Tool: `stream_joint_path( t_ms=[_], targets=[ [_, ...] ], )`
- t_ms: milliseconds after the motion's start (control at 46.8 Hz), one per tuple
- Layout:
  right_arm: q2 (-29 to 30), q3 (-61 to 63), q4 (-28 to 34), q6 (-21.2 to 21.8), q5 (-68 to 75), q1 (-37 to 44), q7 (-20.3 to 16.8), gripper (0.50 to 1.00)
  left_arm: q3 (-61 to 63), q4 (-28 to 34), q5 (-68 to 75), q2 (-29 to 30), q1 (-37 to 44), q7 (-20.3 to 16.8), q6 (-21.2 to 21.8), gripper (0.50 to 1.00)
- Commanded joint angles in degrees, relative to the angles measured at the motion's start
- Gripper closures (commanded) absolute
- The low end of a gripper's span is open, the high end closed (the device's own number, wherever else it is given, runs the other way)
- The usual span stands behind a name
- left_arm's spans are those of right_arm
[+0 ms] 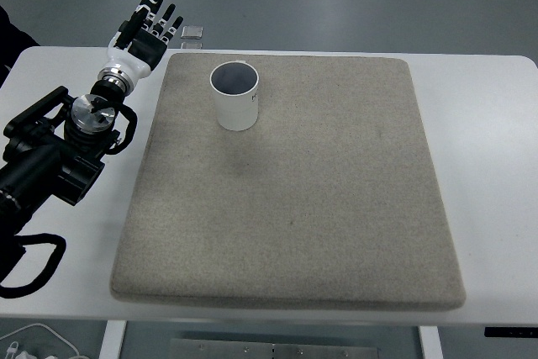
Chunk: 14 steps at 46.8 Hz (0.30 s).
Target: Flip white cup upright
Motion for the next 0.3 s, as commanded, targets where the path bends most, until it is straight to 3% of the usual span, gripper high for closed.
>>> stream_joint_path(
  t_ms=[0,278],
  targets=[
    [0.0,0.0,0.1,0.0,0.1,0.0,0.0,0.57,-0.2,0.0,-0.1,0.0,-0.1,0.0,0.4,0.506],
    [0.0,0.0,0.1,0.0,0.1,0.0,0.0,0.57,-0.9,-0.1,-2.9,-0.4,-0.1,0.1,1.4,0.506]
  ],
)
